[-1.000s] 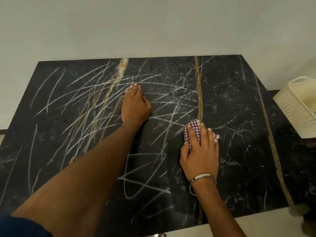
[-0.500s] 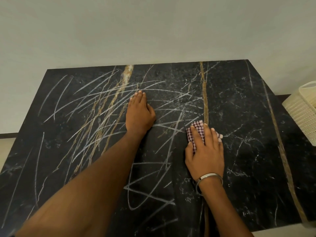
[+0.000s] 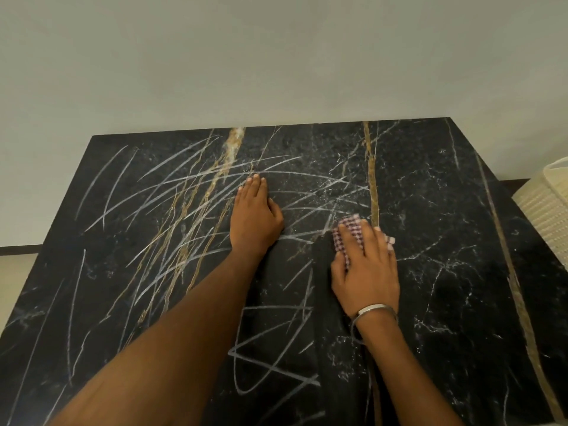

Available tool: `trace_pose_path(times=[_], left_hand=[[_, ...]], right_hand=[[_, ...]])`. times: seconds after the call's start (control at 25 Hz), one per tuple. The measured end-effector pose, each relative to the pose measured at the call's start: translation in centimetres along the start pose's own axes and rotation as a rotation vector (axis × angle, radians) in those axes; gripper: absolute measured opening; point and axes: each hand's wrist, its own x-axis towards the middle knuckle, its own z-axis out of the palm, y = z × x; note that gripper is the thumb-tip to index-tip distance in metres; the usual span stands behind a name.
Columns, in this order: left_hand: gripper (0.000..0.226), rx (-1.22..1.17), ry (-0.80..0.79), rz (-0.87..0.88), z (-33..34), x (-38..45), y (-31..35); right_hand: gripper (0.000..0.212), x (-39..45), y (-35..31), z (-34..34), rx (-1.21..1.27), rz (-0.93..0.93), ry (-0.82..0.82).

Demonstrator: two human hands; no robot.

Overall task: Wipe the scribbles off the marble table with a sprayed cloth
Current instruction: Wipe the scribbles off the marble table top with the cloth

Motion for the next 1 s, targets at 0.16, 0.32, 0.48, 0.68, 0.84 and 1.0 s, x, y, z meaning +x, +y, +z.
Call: trace_pose_path(times=[0.16,0.32,0.48,0.68,0.84,1.0], left_hand=[[0.056,0.007,-0.003,-0.011,0.2,0.1,-0.1],[0.056,0.011,0.0,-0.015,0.1,0.1,0.2],[0.056,0.006,-0.013,-0.02,0.0,0.1,0.1],[0.056,0.002,-0.015,-0.019,0.0,0.1,0.1],[0.056,0.009,-0.006,-0.028,0.0,0.0,0.3],[0.057,0.003,-0.022,-0.035,-0.1,0.1,0.3]], right_hand=[[0.057,1.2,-0.3,0.2,-0.014,0.071,0.027],[0.055,0.8,-4.1,0.9,0.008,-0.044,0.016],[0.056,2.2,-2.7,1.0,-0.026,-0.104,-0.035],[0.056,5.3,1.0,0.2,-0.029,0.103,-0.013],[0.056,5.1,-3.5,0.9,-0.023,0.013,0.003],[0.056,5.9,-4.5,1.2,-0.031,-0.136,-0.056]])
